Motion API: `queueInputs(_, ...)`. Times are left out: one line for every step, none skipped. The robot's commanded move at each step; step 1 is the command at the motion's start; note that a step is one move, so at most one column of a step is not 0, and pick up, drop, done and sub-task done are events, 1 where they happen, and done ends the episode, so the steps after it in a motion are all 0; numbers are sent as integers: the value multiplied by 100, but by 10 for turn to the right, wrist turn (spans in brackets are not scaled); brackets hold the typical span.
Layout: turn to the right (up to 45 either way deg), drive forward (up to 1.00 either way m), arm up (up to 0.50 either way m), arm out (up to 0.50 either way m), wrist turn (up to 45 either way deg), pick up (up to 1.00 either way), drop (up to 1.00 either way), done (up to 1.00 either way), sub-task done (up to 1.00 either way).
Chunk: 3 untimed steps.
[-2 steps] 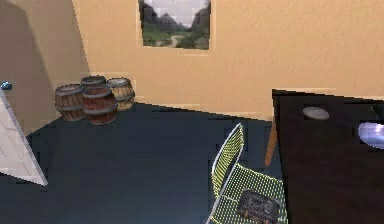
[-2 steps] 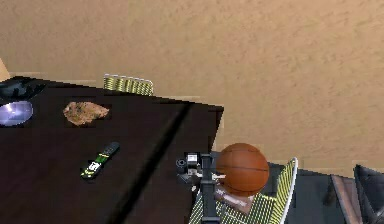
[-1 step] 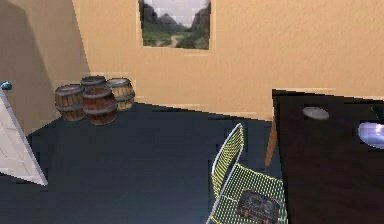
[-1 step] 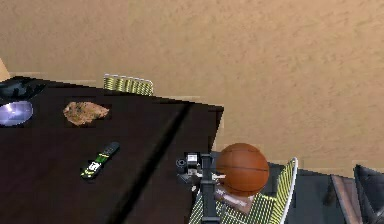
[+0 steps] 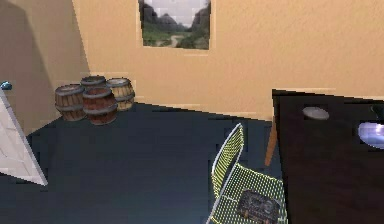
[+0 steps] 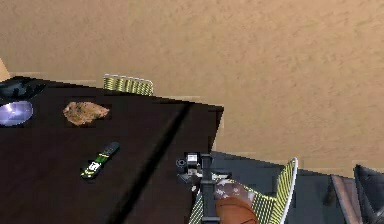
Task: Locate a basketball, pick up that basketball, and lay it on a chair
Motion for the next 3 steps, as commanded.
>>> queueInputs(0, 0, 10, 0, 0, 0, 0, 0, 0)
queueInputs(0, 0, 0, -8, 0, 0, 0, 0, 0)
queueInputs(0, 0, 0, 0, 0, 0, 0, 100, 0)
